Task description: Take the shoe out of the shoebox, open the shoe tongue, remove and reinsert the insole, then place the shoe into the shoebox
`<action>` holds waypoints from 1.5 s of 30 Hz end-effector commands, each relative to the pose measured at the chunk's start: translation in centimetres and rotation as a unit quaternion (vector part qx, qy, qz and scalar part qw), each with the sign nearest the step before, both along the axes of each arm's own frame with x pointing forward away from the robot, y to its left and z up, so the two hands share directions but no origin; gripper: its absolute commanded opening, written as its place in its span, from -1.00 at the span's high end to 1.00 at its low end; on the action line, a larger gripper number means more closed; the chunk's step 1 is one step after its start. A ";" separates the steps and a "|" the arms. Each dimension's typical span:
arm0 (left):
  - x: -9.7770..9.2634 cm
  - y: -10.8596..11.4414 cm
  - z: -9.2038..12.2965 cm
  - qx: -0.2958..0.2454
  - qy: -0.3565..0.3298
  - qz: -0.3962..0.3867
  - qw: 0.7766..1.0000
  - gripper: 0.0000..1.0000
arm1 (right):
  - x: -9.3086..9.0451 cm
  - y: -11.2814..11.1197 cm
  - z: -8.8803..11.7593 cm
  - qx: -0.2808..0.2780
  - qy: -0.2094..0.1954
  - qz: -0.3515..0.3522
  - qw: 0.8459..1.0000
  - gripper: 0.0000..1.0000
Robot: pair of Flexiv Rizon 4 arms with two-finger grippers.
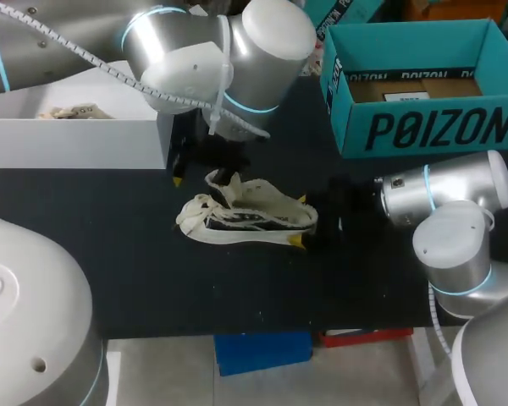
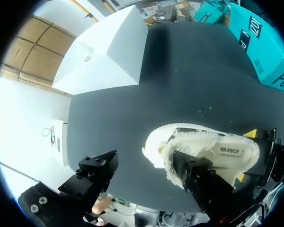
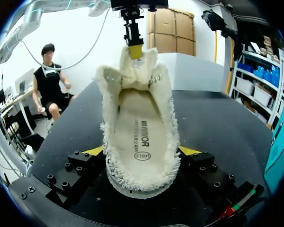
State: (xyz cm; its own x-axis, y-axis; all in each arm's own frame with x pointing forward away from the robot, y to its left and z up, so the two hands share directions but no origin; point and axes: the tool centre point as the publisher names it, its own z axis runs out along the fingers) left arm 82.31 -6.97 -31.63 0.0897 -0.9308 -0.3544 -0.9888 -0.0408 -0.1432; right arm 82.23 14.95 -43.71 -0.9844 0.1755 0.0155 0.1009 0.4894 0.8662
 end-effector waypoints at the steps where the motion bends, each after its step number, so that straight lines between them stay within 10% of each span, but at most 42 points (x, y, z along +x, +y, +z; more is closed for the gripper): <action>1: 0.0 1.0 -0.9 -0.029 0.002 -0.002 1.000 -1.00 | 0.1 0.1 -0.3 -0.001 0.000 -0.001 1.000 1.00; 24: -0.9 3.5 -6.2 -0.002 0.043 0.023 0.999 -1.00 | 0.1 0.1 -0.3 -0.001 0.000 -0.001 1.000 1.00; 33: -0.8 3.6 -3.8 -0.068 0.025 -0.029 0.997 -1.00 | 0.1 0.1 -0.3 -0.001 0.000 -0.001 1.000 1.00; 39: -0.9 3.1 0.8 -0.180 0.026 -0.168 0.969 1.00 | 0.1 0.1 -0.3 -0.001 0.000 -0.001 1.000 1.00; 43: -1.9 1.3 2.8 -0.234 0.082 -0.348 0.904 1.00 | 0.1 0.1 -0.3 -0.001 0.000 -0.001 1.000 1.00; 45: -2.8 0.4 3.4 -0.267 0.141 -0.486 0.820 1.00 | 0.1 0.1 -0.3 -0.001 0.000 -0.001 1.000 1.00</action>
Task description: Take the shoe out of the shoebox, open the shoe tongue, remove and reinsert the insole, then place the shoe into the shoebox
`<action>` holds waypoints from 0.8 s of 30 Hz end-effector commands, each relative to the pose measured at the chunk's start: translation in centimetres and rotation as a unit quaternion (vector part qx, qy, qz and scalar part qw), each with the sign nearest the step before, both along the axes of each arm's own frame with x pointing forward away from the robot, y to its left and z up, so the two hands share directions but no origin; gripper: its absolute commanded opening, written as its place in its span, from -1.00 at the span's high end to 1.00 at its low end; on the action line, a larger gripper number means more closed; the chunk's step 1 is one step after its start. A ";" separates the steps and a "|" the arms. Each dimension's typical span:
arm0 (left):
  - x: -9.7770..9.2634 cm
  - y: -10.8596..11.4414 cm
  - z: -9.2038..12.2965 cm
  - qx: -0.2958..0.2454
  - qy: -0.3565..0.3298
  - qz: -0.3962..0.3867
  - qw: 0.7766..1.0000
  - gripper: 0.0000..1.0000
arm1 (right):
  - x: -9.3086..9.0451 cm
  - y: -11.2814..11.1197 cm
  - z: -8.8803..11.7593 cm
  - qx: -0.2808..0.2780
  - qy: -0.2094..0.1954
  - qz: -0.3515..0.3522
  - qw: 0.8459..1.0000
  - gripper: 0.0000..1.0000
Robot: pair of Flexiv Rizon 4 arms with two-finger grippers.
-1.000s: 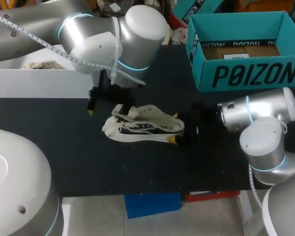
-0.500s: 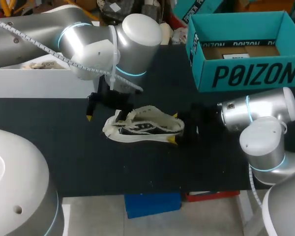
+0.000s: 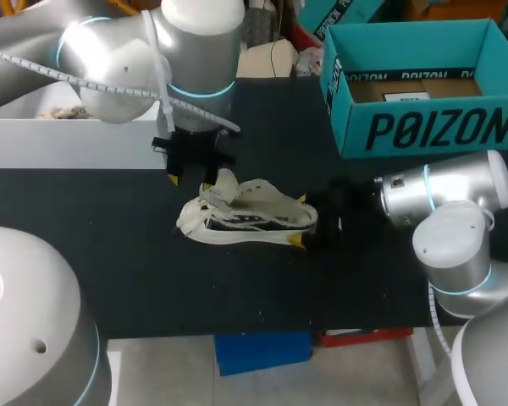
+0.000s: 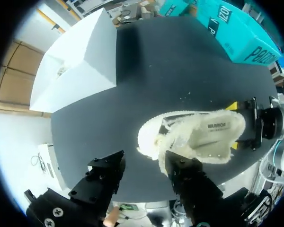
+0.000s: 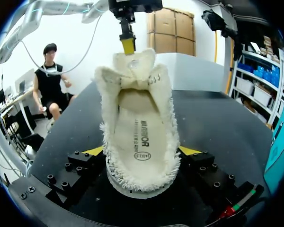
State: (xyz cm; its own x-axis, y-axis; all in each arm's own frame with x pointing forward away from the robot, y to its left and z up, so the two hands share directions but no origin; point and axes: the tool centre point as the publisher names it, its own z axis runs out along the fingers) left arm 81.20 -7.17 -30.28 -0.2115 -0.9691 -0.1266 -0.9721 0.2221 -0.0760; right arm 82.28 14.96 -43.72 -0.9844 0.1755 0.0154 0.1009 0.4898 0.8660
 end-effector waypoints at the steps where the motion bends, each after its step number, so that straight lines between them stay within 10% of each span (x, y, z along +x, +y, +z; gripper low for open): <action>1: -2.1 0.3 2.2 -0.183 0.104 -0.430 0.878 1.00 | 0.1 0.1 -0.3 0.000 0.000 -0.001 1.000 1.00; 9: -2.3 -2.8 1.9 -0.178 0.123 -0.588 0.780 1.00 | 0.1 0.1 -0.3 0.000 0.000 -0.001 1.000 1.00; 24: -2.3 -2.8 1.9 -0.179 0.124 -0.591 0.777 1.00 | 0.1 0.1 -0.3 0.000 0.000 -0.001 1.000 1.00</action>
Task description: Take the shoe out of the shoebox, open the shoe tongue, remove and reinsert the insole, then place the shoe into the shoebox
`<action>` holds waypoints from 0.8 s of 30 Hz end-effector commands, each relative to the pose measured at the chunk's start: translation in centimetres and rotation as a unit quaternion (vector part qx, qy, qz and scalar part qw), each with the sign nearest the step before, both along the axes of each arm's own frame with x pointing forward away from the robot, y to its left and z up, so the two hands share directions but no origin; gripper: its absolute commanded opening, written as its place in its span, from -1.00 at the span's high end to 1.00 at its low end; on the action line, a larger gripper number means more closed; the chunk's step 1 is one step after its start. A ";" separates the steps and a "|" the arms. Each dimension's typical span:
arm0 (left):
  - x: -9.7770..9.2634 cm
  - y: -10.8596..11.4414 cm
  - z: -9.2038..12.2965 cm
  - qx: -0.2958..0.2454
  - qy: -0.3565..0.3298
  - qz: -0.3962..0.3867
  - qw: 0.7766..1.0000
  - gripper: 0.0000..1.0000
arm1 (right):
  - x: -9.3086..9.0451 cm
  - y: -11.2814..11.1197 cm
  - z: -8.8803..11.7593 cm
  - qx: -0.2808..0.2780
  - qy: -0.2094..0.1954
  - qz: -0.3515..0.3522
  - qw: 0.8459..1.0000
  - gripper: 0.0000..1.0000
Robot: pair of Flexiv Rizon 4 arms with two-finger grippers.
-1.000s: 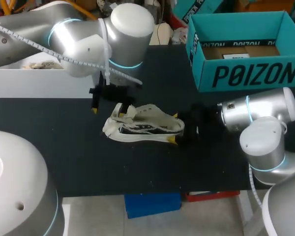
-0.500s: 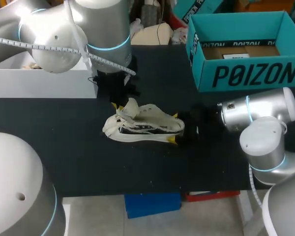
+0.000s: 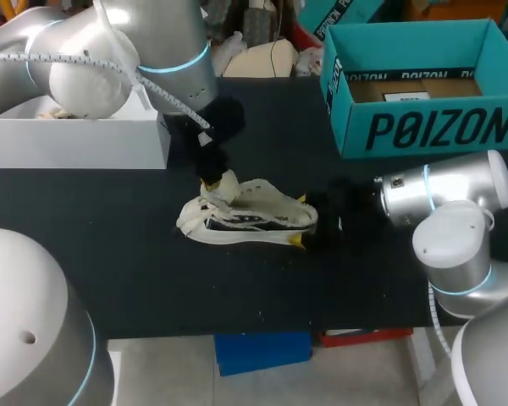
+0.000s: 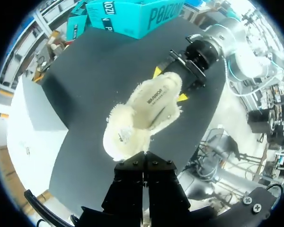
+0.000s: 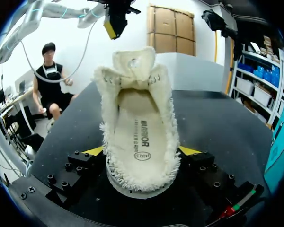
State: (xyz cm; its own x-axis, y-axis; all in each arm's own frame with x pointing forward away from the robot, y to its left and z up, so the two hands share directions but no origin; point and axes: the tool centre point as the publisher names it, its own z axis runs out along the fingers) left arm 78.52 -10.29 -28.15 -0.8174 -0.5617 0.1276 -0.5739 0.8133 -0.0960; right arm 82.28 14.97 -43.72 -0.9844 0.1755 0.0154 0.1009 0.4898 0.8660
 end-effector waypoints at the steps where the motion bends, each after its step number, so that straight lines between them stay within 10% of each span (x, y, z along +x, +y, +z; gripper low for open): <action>1: 0.4 0.3 -0.3 -0.070 0.065 -0.264 0.960 1.00 | 0.1 0.1 -0.3 0.000 0.000 -0.001 1.000 1.00; 10: 1.8 -3.0 0.6 -0.075 0.071 -0.451 0.887 1.00 | 0.1 0.1 -0.3 0.000 0.000 -0.001 1.000 1.00; 24: 4.2 -6.5 -4.2 -0.044 0.116 -0.500 0.857 1.00 | 0.1 0.1 -0.3 0.000 0.000 -0.001 1.000 1.00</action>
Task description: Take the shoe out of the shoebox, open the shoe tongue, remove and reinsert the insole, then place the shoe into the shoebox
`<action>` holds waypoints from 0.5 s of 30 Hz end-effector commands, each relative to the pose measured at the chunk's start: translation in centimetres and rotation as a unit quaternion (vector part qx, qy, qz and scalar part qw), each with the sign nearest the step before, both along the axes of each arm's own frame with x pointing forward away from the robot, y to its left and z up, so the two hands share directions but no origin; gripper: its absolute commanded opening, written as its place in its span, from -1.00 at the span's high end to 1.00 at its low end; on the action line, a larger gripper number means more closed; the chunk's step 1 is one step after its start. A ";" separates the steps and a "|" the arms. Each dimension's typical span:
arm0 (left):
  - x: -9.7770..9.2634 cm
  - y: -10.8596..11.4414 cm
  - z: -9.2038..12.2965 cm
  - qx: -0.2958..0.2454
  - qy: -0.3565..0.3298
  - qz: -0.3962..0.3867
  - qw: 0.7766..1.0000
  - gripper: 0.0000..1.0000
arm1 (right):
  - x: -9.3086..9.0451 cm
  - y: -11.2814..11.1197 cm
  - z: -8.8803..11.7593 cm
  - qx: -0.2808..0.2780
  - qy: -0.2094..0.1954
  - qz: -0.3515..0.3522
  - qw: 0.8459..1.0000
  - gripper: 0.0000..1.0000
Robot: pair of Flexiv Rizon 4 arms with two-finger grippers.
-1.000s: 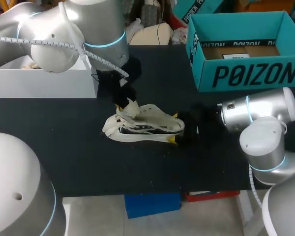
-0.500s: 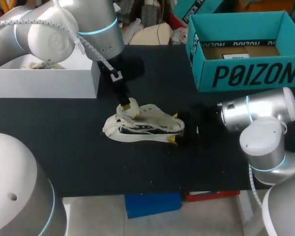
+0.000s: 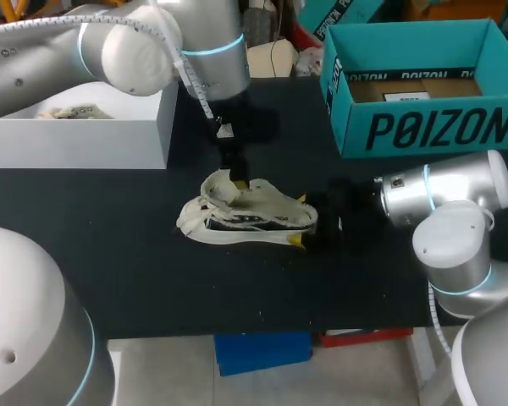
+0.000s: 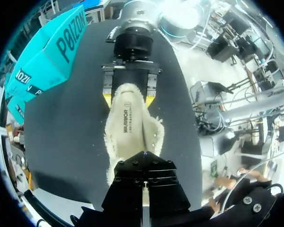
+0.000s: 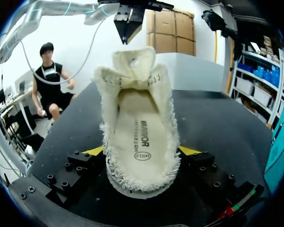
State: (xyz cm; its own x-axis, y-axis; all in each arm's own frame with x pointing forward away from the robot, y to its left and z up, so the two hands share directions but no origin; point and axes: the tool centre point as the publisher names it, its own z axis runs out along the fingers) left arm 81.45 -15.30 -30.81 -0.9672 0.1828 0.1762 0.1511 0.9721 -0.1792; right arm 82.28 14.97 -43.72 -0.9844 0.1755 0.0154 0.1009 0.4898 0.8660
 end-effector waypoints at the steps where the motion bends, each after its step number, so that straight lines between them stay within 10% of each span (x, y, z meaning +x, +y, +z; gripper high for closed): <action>1: 1.4 -1.7 -1.9 0.036 0.091 -0.143 0.985 1.00 | 0.1 0.1 -0.3 0.000 0.000 -0.001 1.000 1.00; 15: 1.3 -2.0 -6.4 0.031 0.129 -0.087 0.987 1.00 | 0.1 0.1 -0.3 0.000 0.000 -0.001 1.000 1.00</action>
